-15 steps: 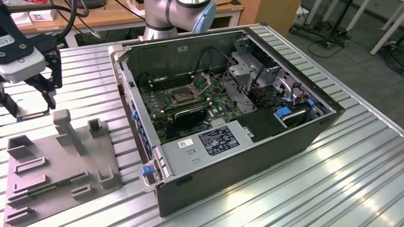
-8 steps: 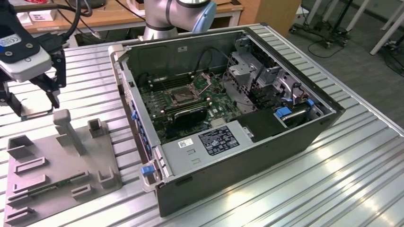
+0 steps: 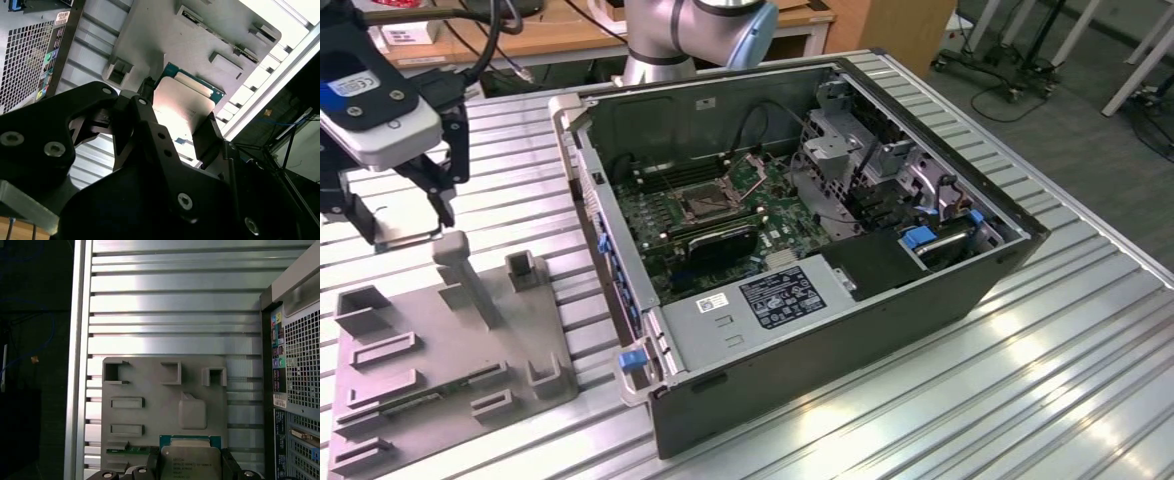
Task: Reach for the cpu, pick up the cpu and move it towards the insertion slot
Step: 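Pick up the cpu and move it towards the insertion slot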
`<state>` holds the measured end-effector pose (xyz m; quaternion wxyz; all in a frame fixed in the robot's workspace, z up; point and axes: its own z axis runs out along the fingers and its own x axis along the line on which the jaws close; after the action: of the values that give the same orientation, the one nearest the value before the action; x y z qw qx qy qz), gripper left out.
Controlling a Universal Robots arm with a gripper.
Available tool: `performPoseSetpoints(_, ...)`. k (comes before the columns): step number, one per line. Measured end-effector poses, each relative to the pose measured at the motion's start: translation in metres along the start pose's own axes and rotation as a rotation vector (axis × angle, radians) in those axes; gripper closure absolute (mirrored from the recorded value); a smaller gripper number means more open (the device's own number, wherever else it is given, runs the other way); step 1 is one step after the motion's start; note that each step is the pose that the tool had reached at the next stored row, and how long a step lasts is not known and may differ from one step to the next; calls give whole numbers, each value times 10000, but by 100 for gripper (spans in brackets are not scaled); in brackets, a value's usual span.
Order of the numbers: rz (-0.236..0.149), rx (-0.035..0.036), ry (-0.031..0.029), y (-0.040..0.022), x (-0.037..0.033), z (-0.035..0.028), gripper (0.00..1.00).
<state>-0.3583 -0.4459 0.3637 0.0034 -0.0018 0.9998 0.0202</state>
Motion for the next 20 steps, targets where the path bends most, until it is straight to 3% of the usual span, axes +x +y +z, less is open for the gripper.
performPoseSetpoints(12,0,1,0,-1,-91,3,45)
performPoseSetpoints(20,0,1,0,-1,-96,5,45)
